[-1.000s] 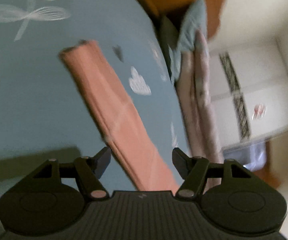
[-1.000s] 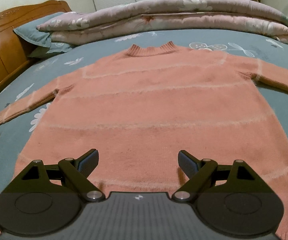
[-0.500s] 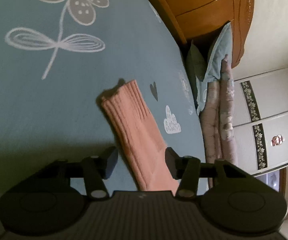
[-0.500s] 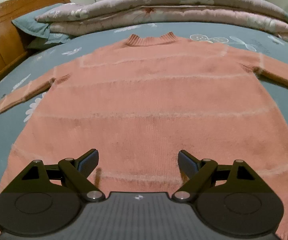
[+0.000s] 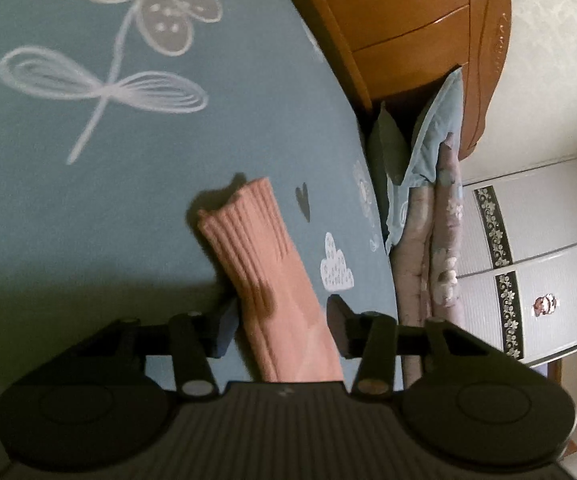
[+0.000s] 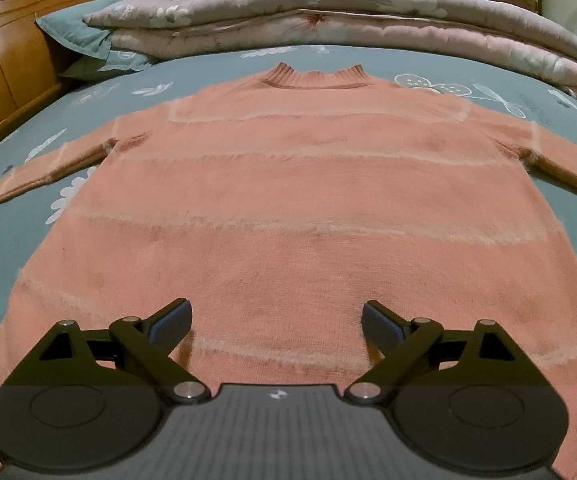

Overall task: Fold clothes
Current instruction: 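Lower the left tool onto the pink sleeve cuff and grasp it, then pull the grasped sleeve straight outward with the left tool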

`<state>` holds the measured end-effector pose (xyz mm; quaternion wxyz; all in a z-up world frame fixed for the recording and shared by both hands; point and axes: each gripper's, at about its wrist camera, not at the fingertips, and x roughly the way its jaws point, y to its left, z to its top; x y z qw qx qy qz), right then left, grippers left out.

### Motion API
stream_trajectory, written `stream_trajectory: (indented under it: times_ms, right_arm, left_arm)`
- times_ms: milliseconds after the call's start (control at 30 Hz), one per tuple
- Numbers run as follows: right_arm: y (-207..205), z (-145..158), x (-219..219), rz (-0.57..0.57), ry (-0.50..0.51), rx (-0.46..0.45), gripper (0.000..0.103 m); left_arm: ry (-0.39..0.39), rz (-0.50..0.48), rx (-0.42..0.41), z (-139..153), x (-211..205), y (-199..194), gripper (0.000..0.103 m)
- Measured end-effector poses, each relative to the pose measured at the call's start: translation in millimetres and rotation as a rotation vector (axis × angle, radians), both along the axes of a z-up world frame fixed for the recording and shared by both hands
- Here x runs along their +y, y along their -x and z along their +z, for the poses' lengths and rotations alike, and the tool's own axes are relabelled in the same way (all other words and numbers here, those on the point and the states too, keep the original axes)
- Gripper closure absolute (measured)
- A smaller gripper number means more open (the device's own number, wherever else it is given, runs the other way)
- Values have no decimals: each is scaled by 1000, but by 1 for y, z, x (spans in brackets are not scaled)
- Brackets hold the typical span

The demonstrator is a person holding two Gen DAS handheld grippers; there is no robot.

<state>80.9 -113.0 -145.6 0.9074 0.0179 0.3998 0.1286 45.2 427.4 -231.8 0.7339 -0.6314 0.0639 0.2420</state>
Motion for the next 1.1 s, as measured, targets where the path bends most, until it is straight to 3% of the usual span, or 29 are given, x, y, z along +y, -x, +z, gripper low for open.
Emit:
stream_trajectory:
  times_ms: [200, 500, 600, 733, 900, 1100]
  right_arm:
    - [-1, -1, 1, 7, 7, -5, 7]
    - [-3, 5, 5, 32, -23, 14, 7]
    - [-3, 14, 19, 101, -27, -11, 8]
    - [-2, 28, 60, 321, 8, -54, 9]
    - [10, 38, 113, 589, 115, -160, 9]
    - [14, 45, 138, 649, 113, -189, 9]
  left_arm:
    - [-45, 19, 26, 1, 1, -15, 58]
    - [-78, -34, 64, 11, 0, -23, 58]
    - [-89, -51, 77, 14, -1, -26, 58]
    - [-106, -70, 97, 17, -4, -26, 58]
    - [-70, -18, 48, 10, -4, -28, 55]
    - [-40, 50, -64, 0, -15, -18, 54]
